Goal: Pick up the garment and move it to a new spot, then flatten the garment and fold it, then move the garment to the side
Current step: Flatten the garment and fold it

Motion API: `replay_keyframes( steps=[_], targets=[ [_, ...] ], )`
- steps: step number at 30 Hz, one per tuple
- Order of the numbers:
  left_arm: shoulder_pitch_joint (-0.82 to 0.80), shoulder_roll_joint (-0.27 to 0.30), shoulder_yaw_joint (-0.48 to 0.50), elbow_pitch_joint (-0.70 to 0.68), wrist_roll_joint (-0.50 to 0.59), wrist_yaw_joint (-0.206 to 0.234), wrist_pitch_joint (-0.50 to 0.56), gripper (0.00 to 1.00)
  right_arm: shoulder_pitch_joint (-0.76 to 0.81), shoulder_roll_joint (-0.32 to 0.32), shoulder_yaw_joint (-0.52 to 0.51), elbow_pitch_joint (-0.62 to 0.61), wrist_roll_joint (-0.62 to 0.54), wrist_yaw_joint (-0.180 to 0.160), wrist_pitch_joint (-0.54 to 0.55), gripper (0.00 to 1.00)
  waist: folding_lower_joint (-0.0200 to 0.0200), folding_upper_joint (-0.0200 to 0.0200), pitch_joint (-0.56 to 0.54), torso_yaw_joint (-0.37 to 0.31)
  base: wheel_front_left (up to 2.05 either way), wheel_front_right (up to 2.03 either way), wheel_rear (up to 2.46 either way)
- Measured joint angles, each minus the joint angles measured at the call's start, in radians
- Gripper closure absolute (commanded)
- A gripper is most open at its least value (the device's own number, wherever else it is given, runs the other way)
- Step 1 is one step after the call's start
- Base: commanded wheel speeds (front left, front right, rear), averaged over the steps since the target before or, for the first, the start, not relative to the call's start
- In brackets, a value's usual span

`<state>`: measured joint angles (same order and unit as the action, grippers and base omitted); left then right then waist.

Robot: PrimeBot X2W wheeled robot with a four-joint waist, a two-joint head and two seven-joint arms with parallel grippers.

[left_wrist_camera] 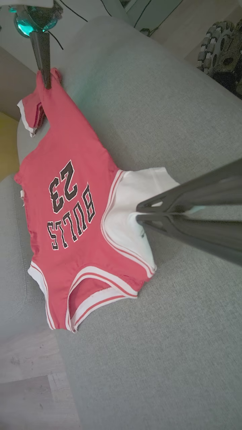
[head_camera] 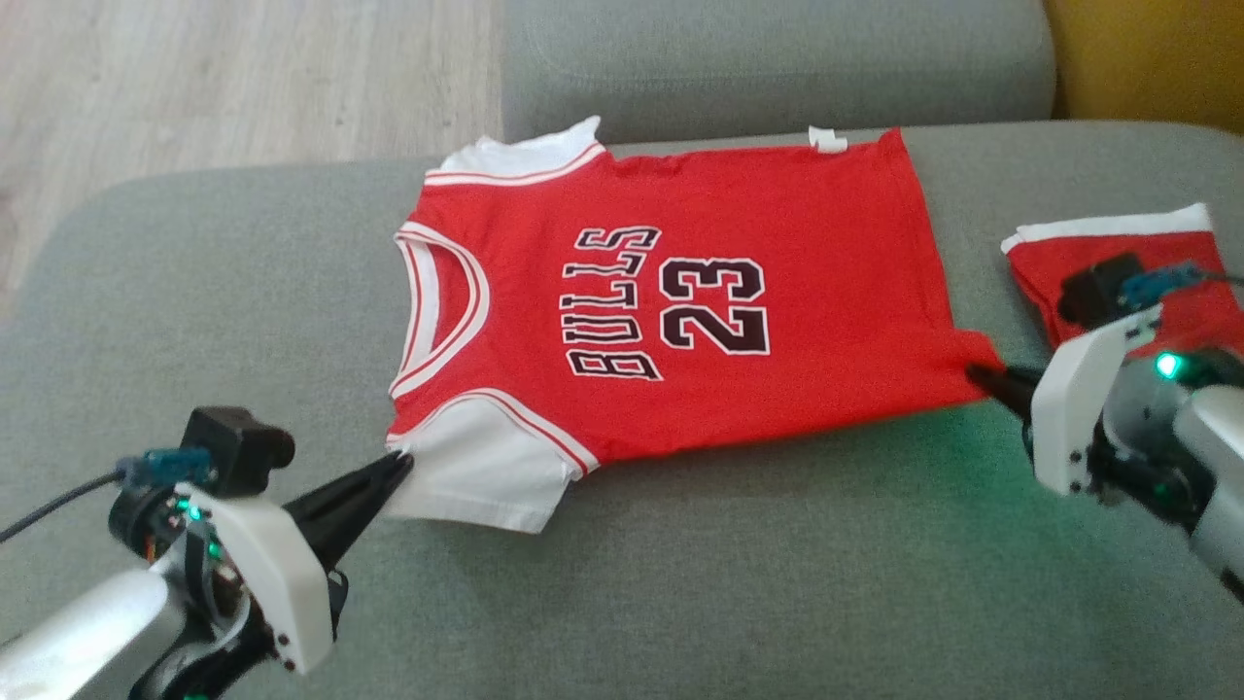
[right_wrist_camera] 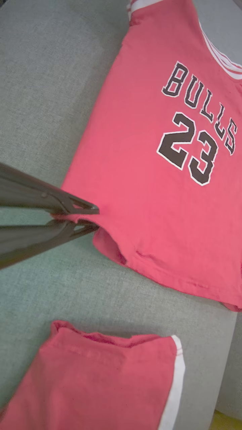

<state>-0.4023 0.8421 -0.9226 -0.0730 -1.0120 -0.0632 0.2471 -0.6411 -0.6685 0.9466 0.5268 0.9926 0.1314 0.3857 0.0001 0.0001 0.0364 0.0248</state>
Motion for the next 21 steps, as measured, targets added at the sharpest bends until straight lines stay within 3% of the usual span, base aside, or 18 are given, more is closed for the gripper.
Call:
replay_keyframes(
  steps=[12, 21],
  targets=[
    [-0.171, -0.041, -0.006, 0.165, 0.029, -0.019, 0.090, 1.00, -0.096, 0.083, -0.086, 0.093, -0.005, 0.000, -0.026, 1.00, 0.0001, 0.0000, 0.091, -0.022, 0.00, 0.00, 0.00],
    [-0.384, -0.138, -0.005, 0.381, 0.083, -0.040, 0.142, 1.00, -0.202, 0.157, -0.104, 0.191, -0.038, 0.000, -0.025, 1.00, 0.0002, 0.0000, 0.171, -0.033, 0.00, 0.00, 0.00]
  ],
)
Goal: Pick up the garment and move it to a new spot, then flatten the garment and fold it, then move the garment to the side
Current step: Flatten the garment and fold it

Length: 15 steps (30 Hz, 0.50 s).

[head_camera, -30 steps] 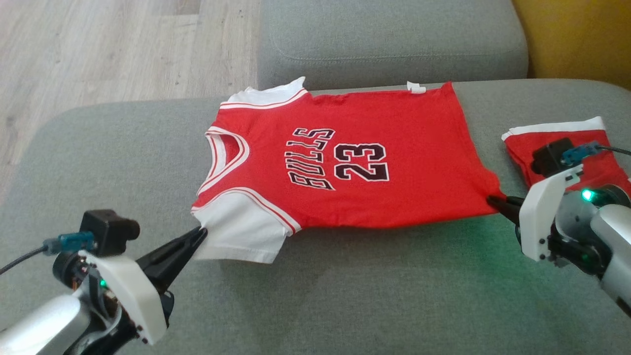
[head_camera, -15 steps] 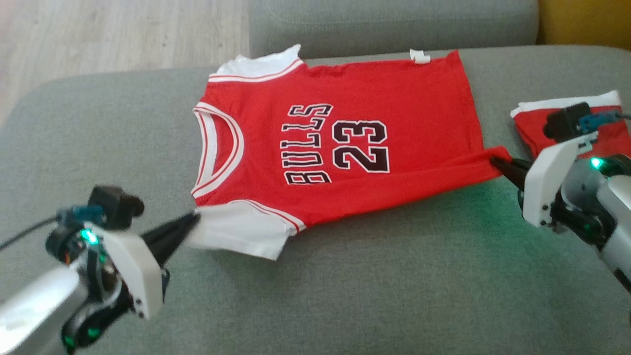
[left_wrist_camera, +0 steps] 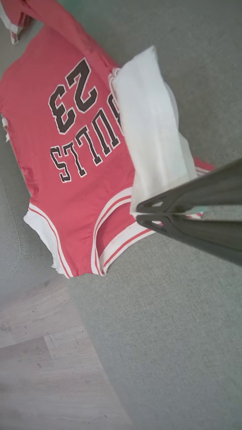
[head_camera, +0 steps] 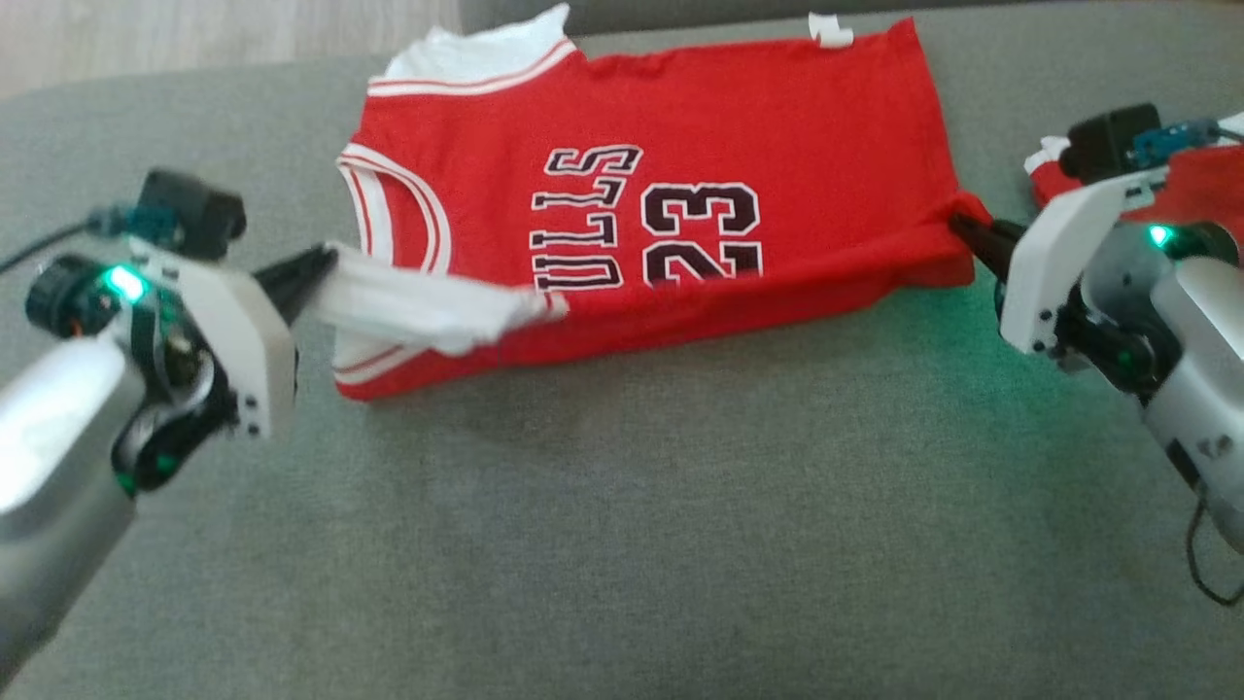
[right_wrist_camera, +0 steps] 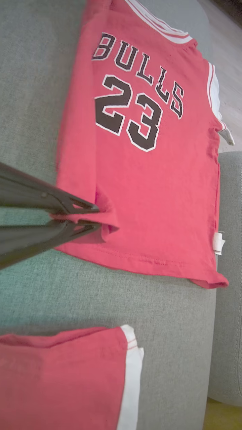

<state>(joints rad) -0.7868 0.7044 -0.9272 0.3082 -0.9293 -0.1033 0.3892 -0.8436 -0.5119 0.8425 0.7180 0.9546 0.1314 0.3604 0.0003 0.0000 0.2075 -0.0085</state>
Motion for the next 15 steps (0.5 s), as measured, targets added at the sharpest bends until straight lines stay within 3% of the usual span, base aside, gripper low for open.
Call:
replay_keyframes(
  steps=[10, 14, 15],
  targets=[
    [-0.181, -0.100, -0.042, 0.212, 0.090, -0.020, 0.003, 1.00, -0.077, 0.053, 0.019, 0.079, -0.024, 0.000, -0.012, 1.00, -0.0002, 0.0000, 0.070, -0.018, 0.00, 0.00, 0.00],
    [-0.219, -0.142, -0.051, 0.293, 0.114, -0.020, -0.044, 1.00, -0.107, 0.064, 0.029, 0.102, -0.028, 0.000, -0.027, 1.00, -0.0002, 0.0000, 0.093, -0.022, 0.00, 0.00, 0.00],
    [-0.227, -0.153, -0.050, 0.316, 0.126, -0.019, -0.070, 0.02, -0.113, 0.067, 0.022, 0.118, -0.034, 0.000, -0.048, 0.00, -0.0002, 0.0000, 0.098, -0.023, 0.00, 0.00, 0.00]
  ],
)
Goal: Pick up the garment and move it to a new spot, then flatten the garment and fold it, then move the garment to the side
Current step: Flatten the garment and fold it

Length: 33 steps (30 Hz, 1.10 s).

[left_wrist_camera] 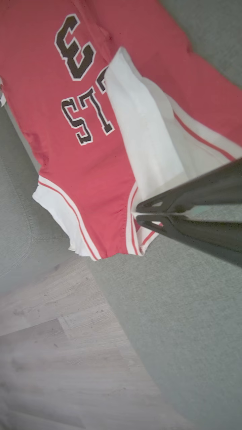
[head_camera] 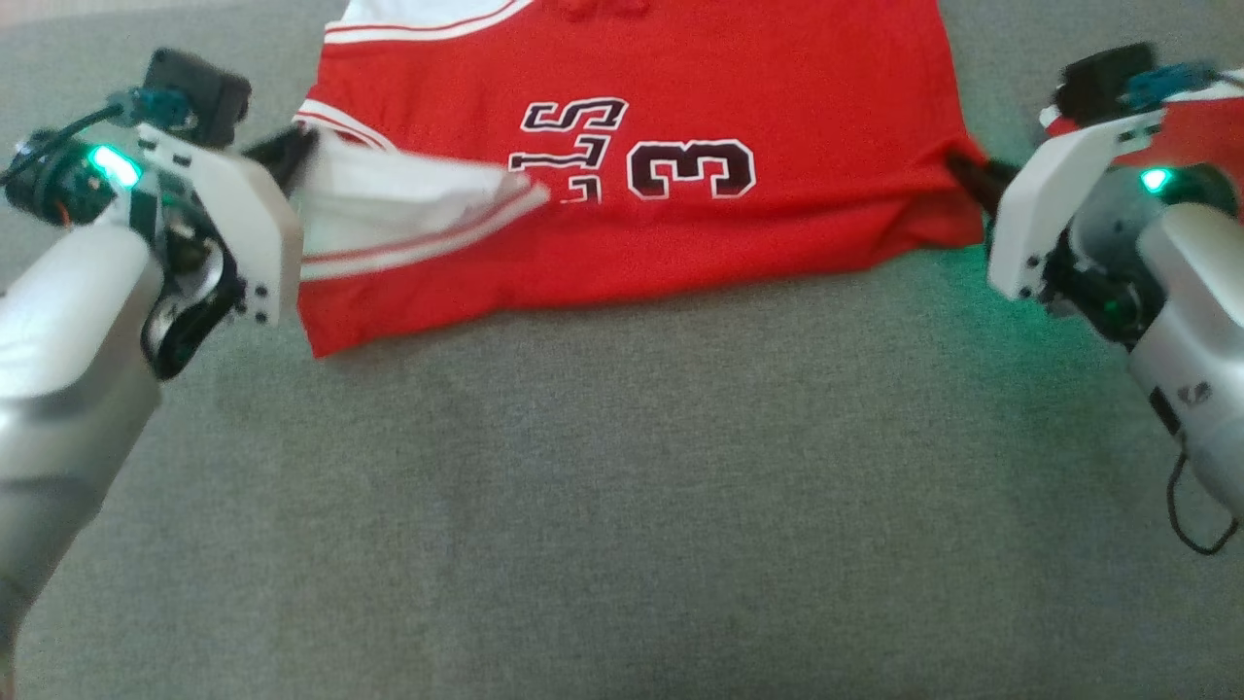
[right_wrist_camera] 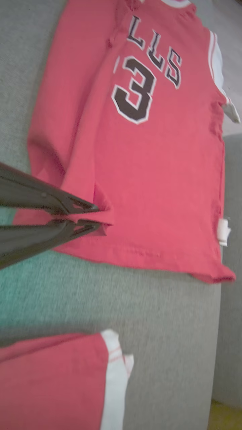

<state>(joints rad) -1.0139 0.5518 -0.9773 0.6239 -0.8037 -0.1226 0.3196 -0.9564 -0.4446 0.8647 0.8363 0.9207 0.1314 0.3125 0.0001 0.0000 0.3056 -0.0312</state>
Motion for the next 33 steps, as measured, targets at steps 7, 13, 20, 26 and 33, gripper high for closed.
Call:
replay_keyframes(
  steps=[7, 13, 20, 26, 33],
  targets=[
    [-0.071, -0.105, 0.086, 0.122, 0.022, 0.084, -0.305, 0.00, -0.044, 0.031, -0.061, 0.084, -0.016, 0.000, -0.172, 0.00, 0.0000, 0.0000, 0.012, 0.001, 0.00, 0.00, 0.00],
    [-0.070, -0.161, 0.170, 0.157, 0.005, 0.118, -0.537, 0.00, -0.061, 0.061, -0.151, 0.098, -0.016, 0.000, -0.433, 0.00, -0.0001, 0.0000, -0.028, 0.006, 0.00, 0.00, 0.00],
    [0.037, -0.186, 0.304, 0.032, 0.006, 0.178, -0.572, 0.00, -0.044, 0.093, -0.258, 0.080, -0.047, 0.000, -0.562, 0.00, -0.0002, 0.0000, -0.092, 0.018, 0.00, 0.00, 0.00],
    [0.295, -0.201, 0.457, -0.191, 0.112, 0.249, -0.576, 0.00, 0.127, 0.162, -0.576, -0.103, -0.253, 0.000, -0.565, 0.00, -0.0003, 0.0000, -0.138, 0.031, 0.00, 0.00, 0.00],
    [0.624, -0.279, 0.561, -0.306, 0.211, 0.282, -0.576, 0.00, 0.566, 0.374, -0.835, -0.350, -0.593, 0.000, -0.568, 0.00, -0.0004, 0.0000, -0.181, 0.030, 0.00, 0.00, 0.00]
  ],
)
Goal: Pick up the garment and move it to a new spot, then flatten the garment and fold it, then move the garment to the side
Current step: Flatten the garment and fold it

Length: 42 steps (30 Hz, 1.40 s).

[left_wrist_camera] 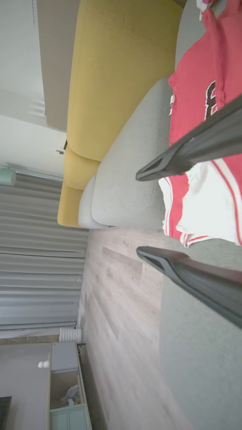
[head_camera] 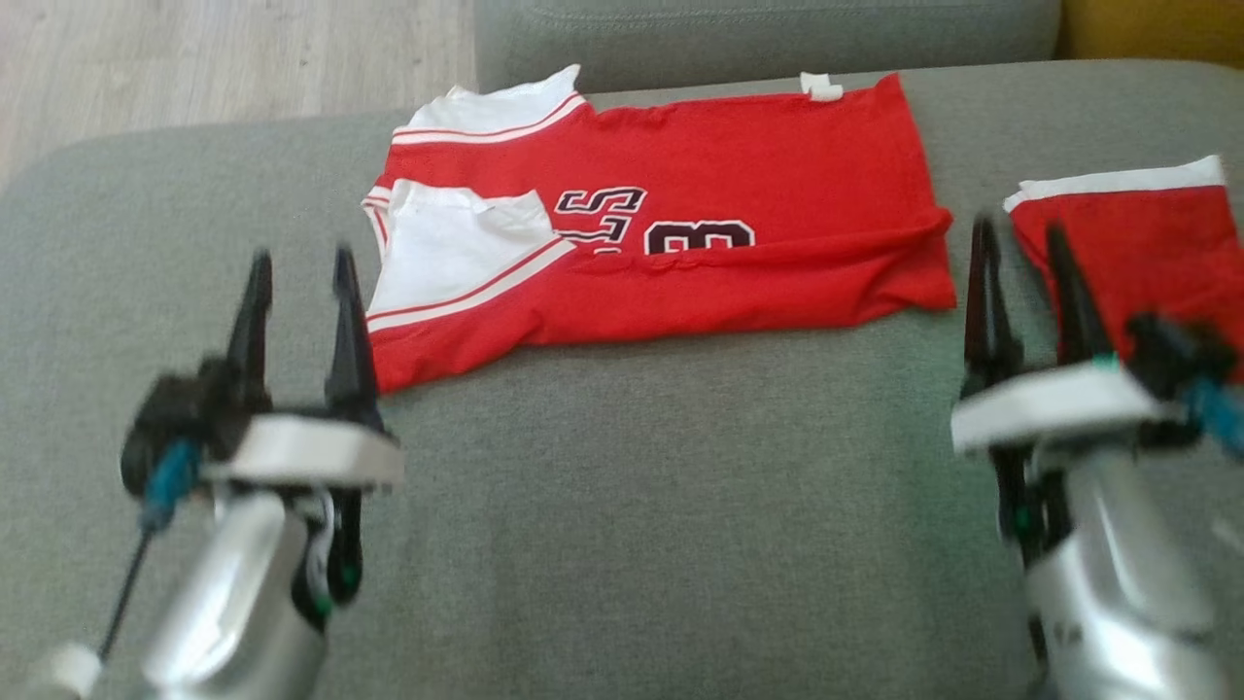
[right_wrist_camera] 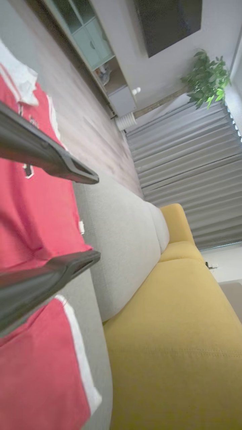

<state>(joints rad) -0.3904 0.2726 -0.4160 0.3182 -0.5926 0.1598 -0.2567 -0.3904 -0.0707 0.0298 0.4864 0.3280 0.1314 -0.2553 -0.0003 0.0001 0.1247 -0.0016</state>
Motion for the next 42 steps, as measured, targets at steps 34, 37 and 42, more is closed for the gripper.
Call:
replay_keyframes(
  steps=[34, 37, 42],
  targets=[
    [-0.028, -0.111, 0.168, 0.380, 0.149, 0.031, 0.187, 0.00, 0.151, 0.016, 0.039, -0.190, 0.033, 0.000, 0.000, 0.00, 0.0004, 0.0000, 0.105, -0.112, 0.00, 0.00, 0.00],
    [-0.057, -0.097, 0.163, 0.413, 0.152, 0.033, 0.201, 0.00, 0.149, 0.016, 0.049, -0.193, 0.090, 0.000, 0.000, 0.00, 0.0004, 0.0000, 0.113, -0.118, 0.00, 0.00, 0.00],
    [-0.100, -0.090, 0.152, 0.452, 0.152, 0.019, 0.270, 0.00, 0.137, 0.016, 0.056, -0.193, 0.104, 0.000, 0.000, 0.00, 0.0004, 0.0000, 0.117, -0.128, 0.00, 0.00, 0.00]
  ],
)
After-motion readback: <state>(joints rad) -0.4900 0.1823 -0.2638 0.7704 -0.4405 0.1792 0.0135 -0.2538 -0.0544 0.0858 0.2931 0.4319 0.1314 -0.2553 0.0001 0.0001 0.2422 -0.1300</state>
